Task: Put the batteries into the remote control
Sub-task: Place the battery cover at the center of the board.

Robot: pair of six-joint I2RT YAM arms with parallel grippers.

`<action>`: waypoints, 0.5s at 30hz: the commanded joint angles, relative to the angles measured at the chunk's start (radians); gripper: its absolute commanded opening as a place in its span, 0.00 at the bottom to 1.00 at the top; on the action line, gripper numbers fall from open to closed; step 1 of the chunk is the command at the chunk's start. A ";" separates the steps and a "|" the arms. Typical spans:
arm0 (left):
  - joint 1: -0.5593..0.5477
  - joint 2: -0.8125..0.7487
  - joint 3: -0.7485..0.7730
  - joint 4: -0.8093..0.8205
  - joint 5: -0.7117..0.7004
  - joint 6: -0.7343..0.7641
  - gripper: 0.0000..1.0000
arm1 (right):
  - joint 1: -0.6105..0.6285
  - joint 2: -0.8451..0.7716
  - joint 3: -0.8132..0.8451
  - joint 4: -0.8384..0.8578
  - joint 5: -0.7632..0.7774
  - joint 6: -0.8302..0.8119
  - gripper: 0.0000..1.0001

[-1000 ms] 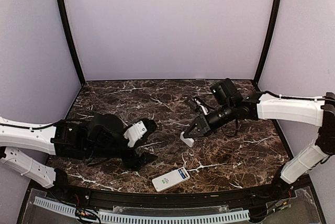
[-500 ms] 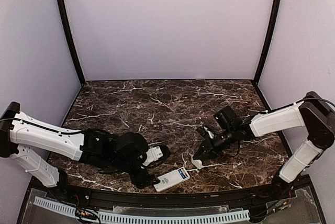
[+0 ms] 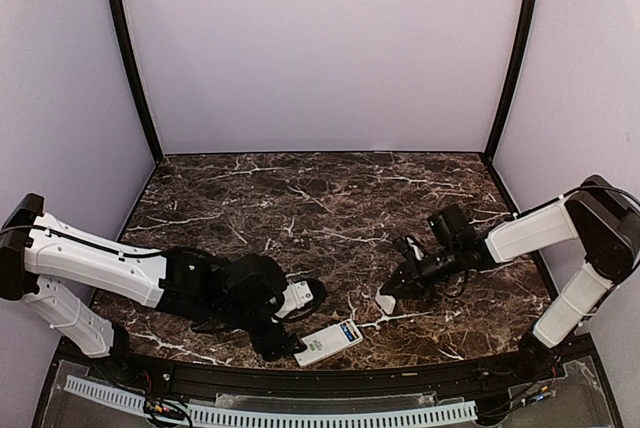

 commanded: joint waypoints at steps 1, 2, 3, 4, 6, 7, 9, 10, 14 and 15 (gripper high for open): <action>-0.002 0.042 0.000 -0.024 0.008 0.008 0.80 | -0.038 0.000 -0.053 -0.019 0.076 -0.022 0.11; -0.002 0.048 0.007 -0.034 0.007 0.012 0.80 | -0.044 -0.004 -0.061 -0.023 0.084 -0.026 0.14; -0.002 0.059 0.011 -0.038 0.007 0.014 0.80 | -0.050 -0.007 -0.066 -0.029 0.091 -0.032 0.18; -0.002 0.064 0.017 -0.044 0.010 0.018 0.80 | -0.055 -0.011 -0.068 -0.036 0.104 -0.040 0.21; -0.004 0.077 0.028 -0.051 0.012 0.026 0.80 | -0.060 -0.018 -0.066 -0.064 0.126 -0.061 0.24; -0.004 0.087 0.035 -0.053 0.012 0.029 0.80 | -0.061 -0.021 -0.063 -0.081 0.132 -0.072 0.24; -0.008 0.102 0.047 -0.065 0.011 0.037 0.80 | -0.062 -0.023 -0.059 -0.095 0.132 -0.088 0.24; -0.011 0.107 0.051 -0.072 0.012 0.043 0.80 | -0.062 -0.025 -0.058 -0.095 0.128 -0.095 0.24; -0.030 0.144 0.072 -0.086 0.012 0.066 0.81 | -0.060 -0.028 -0.052 -0.099 0.105 -0.150 0.28; -0.035 0.149 0.075 -0.089 0.037 0.068 0.81 | -0.059 -0.029 -0.042 -0.124 0.120 -0.168 0.29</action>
